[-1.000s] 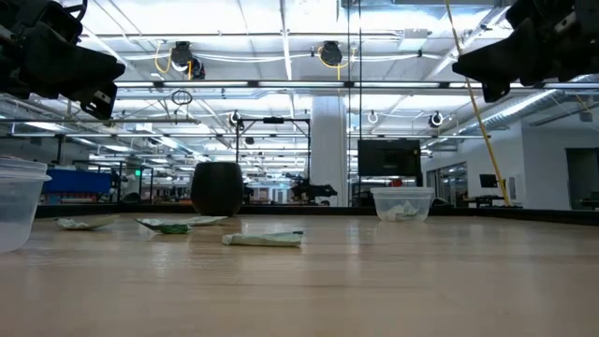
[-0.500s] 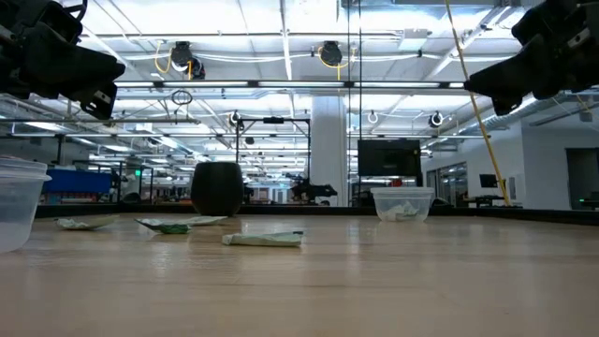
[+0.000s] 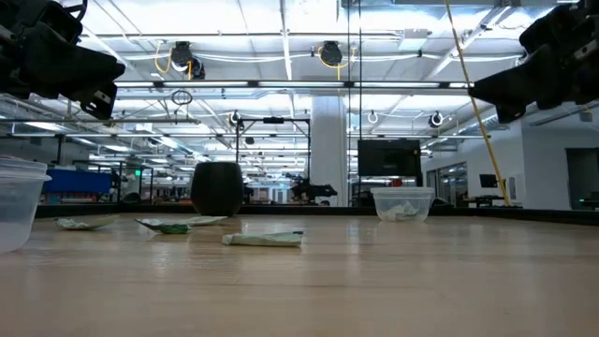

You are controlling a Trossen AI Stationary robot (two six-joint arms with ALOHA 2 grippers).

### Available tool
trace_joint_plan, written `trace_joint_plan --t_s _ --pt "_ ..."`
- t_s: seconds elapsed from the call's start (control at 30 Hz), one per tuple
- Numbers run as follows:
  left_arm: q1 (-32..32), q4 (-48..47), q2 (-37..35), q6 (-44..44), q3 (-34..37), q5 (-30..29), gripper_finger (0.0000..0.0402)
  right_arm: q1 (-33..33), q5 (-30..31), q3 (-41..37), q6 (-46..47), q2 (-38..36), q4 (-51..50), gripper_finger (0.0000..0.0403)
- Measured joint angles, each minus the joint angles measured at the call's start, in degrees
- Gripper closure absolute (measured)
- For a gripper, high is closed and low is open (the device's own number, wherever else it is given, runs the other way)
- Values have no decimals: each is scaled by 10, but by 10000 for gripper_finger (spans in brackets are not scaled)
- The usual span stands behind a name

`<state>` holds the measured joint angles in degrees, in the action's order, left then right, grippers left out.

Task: Pick and place items into bin
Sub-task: Put the green stevia packet into the bottom transparent bin

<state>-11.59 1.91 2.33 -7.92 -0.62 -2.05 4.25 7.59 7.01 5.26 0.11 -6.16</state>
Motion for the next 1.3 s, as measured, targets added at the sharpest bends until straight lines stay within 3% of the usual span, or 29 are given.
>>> trace_joint_plan --t_s 0.73,0.83,1.03,1.3 --pt "0 7 0 12 0 -6 341 0 -2 -12 15 3 18 335" --pt "0 57 0 39 0 -39 341 0 -2 -12 15 3 18 334" --pt "0 179 0 -11 0 -53 341 0 -2 -13 15 3 17 335" --pt "0 311 -1 -14 0 -105 341 0 -2 -13 15 3 17 334"
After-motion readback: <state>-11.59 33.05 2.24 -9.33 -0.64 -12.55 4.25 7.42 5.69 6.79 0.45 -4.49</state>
